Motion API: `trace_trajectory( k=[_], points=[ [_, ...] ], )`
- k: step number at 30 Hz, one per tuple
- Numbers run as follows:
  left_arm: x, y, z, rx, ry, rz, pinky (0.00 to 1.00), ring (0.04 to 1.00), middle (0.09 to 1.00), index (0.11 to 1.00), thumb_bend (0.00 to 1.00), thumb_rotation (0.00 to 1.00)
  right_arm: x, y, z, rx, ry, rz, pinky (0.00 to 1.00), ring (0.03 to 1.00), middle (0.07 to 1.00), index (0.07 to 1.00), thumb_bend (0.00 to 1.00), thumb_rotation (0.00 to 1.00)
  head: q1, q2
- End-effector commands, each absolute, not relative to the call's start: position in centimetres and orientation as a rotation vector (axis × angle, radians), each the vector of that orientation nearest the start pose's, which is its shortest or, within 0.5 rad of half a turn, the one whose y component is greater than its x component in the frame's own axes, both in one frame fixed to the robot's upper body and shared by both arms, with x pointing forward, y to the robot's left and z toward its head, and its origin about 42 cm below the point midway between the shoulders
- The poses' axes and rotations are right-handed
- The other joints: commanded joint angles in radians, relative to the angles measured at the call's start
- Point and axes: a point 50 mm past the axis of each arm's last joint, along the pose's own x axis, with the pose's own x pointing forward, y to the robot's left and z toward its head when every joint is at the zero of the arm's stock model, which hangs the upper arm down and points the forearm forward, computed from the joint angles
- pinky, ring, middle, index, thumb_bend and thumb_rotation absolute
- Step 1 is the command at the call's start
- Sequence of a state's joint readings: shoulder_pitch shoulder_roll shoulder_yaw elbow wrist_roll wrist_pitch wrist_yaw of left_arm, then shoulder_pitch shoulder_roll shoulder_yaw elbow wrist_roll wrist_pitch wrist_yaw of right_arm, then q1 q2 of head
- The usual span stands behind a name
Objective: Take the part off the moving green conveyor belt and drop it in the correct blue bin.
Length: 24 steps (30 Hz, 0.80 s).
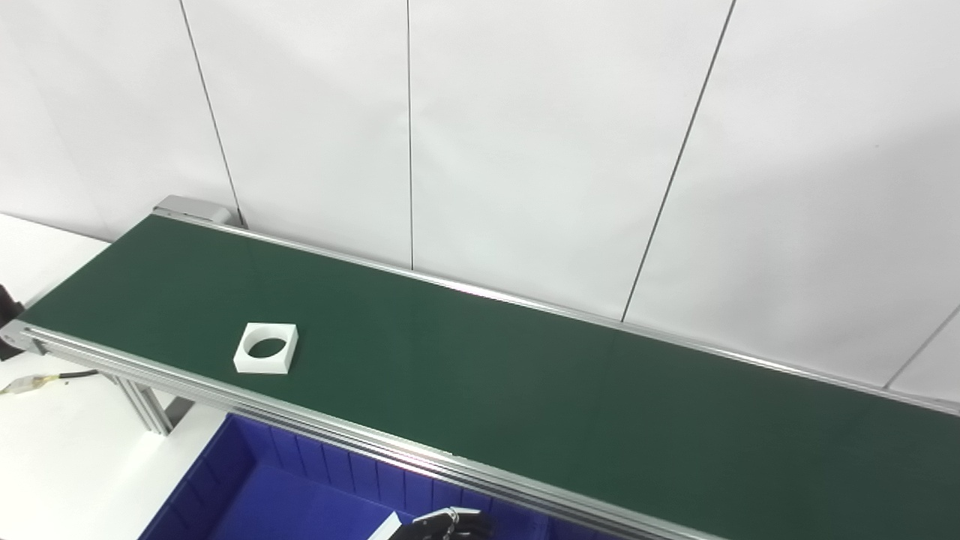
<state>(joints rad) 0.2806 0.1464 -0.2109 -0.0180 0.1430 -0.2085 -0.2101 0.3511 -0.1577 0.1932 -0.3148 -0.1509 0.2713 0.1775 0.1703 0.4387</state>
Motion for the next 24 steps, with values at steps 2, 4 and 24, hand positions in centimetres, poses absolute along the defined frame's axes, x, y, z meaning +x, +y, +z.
trace_trajectory(
  k=[2, 4, 24],
  points=[
    [18.0, 20.2, 5.3, 0.234, 0.014, -0.409, 0.67, 0.753, 0.788, 0.772, 0.91, 0.13, 16.6, -21.2, 9.2, -0.236, 0.243, 0.284, 0.81, 0.863, 0.852, 0.902, 0.82, 0.0, 0.0, -0.001],
    [18.1, 20.1, 5.2, 0.233, 0.005, -0.406, 0.67, 0.753, 0.786, 0.771, 0.91, 0.13, 16.7, -21.3, 9.1, -0.246, 0.248, 0.286, 0.8, 0.862, 0.853, 0.904, 0.82, 0.0, -0.006, -0.006],
    [20.6, 20.4, 10.3, 0.185, -0.214, -0.297, 0.63, 0.717, 0.759, 0.749, 0.94, 0.08, 18.0, -21.4, 7.8, -0.263, 0.23, 0.308, 0.74, 0.838, 0.835, 0.893, 0.83, 0.0, -0.001, -0.02]
  ],
)
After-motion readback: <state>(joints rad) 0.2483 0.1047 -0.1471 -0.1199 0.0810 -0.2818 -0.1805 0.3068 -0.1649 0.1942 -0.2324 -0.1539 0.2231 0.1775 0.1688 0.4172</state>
